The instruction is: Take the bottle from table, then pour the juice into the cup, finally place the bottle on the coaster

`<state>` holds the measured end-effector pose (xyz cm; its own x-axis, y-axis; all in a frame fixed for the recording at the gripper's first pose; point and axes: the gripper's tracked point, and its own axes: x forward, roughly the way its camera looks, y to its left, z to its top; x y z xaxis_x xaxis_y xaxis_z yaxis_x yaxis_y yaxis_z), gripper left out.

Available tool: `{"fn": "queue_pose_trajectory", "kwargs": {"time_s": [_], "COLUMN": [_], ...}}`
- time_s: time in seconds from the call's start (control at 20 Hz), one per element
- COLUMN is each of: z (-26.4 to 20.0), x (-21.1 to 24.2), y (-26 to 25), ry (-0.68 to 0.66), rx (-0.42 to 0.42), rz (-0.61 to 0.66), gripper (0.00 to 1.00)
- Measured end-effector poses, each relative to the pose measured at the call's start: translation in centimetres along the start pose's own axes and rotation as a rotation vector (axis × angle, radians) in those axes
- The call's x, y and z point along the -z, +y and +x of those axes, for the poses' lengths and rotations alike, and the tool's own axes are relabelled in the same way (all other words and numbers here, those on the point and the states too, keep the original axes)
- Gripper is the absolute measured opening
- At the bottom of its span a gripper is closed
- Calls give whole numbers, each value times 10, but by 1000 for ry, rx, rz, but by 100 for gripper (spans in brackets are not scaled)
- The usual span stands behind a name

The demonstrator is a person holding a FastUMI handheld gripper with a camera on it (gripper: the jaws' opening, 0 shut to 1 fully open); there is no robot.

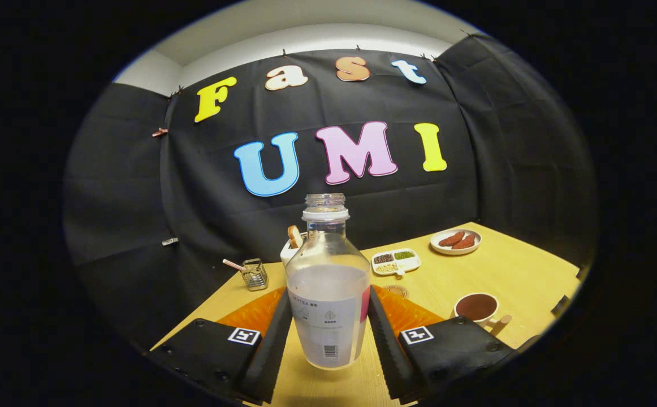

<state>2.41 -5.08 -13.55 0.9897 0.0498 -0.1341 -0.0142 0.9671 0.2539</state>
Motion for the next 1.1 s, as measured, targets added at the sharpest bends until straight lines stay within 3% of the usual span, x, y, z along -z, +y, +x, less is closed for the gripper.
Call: {"fn": "queue_pose_trajectory", "kwargs": {"time_s": [0.3, 0.65, 1.1], "z": [2, 5, 8], "x": [-3, 17, 52], "y": [-39, -49, -70], "ry": [9, 93, 198], "rx": [32, -7, 28], "rz": [160, 426, 599], "gripper": [75, 75, 74]}}
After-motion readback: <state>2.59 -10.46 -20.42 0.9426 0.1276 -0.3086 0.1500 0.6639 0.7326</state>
